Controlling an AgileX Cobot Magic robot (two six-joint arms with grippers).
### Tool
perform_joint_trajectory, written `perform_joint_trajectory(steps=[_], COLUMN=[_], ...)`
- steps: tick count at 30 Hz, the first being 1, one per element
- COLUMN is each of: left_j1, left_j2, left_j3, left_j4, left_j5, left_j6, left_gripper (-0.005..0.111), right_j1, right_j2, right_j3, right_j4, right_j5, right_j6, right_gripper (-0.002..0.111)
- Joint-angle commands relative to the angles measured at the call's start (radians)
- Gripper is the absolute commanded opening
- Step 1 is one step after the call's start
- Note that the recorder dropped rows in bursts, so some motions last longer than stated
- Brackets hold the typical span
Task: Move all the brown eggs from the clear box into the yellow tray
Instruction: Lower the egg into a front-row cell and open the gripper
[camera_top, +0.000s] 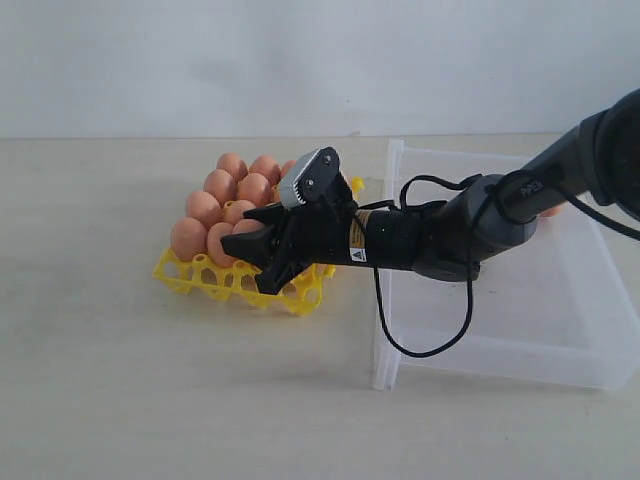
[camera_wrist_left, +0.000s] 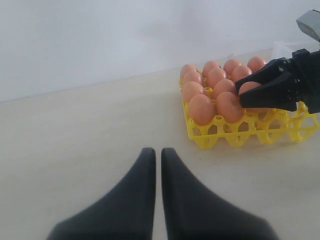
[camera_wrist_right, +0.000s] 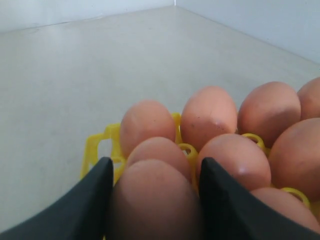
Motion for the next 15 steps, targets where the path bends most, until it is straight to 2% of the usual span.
perform_joint_trajectory(steps=[1, 5, 8, 15], left_j1=[-0.006, -0.006, -0.006, -0.006], left_j2=[-0.003, -0.003, -0.003, -0.003], left_j3=[0.004, 0.004, 0.004, 0.004], left_j4=[0.002, 0.002, 0.002, 0.002], left_j5=[-0.004, -0.004, -0.004, -0.004], left_j6=[0.0, 0.0, 0.0, 0.0], left_gripper=[0.004, 0.004, 0.004, 0.004], right_j1=[0.001, 0.001, 0.001, 0.001], right_j2=[0.003, 0.003, 0.003, 0.0], right_j3=[-0.004, -0.004, -0.004, -0.004], right_j4=[-0.001, -0.001, -0.001, -0.003], right_j5=[0.002, 0.002, 0.002, -0.015], right_j6=[0.011, 0.071, 0.103, 0.11], right_gripper=[0.025, 0.049, 0.057, 0.058])
